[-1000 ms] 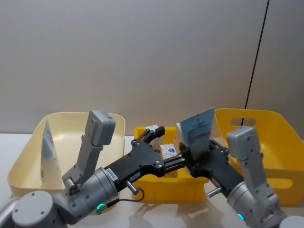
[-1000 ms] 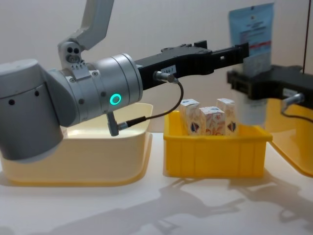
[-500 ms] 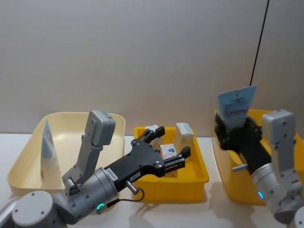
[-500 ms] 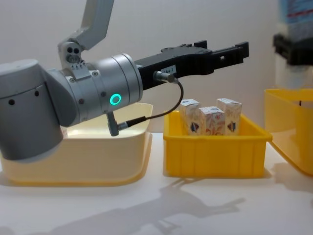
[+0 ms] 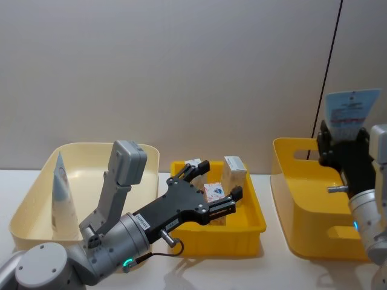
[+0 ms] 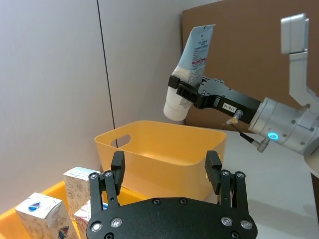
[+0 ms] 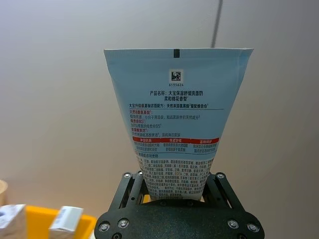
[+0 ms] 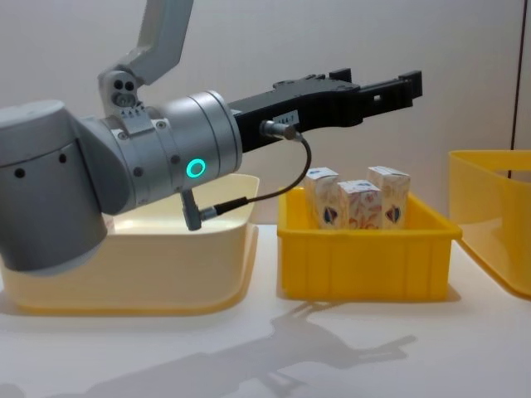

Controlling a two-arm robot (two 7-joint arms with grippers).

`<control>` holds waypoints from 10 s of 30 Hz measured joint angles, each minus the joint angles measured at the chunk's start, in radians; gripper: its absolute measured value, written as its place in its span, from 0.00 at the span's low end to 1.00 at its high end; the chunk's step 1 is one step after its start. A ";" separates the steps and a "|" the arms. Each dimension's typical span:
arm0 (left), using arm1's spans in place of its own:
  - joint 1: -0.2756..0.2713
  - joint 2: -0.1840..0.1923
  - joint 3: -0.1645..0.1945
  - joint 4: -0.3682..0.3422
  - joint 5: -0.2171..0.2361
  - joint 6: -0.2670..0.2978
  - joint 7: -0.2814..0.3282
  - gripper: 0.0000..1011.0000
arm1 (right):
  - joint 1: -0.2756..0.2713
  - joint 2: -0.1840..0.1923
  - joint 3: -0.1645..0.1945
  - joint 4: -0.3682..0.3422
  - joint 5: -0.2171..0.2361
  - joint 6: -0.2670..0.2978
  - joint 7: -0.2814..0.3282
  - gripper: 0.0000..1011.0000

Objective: Bimanual collaborative sorting of washing and personal care products

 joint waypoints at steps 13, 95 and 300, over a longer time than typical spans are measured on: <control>0.000 0.000 0.000 0.000 0.000 0.000 0.000 0.99 | 0.018 -0.034 0.042 0.023 -0.039 0.126 -0.075 0.44; 0.000 0.000 0.000 0.000 0.000 0.000 0.000 0.99 | 0.037 -0.121 0.083 0.075 -0.049 0.101 -0.102 0.99; 0.288 0.174 -0.058 -0.259 0.303 0.085 0.557 0.99 | 0.092 -0.100 -0.207 0.158 0.063 0.070 0.126 0.44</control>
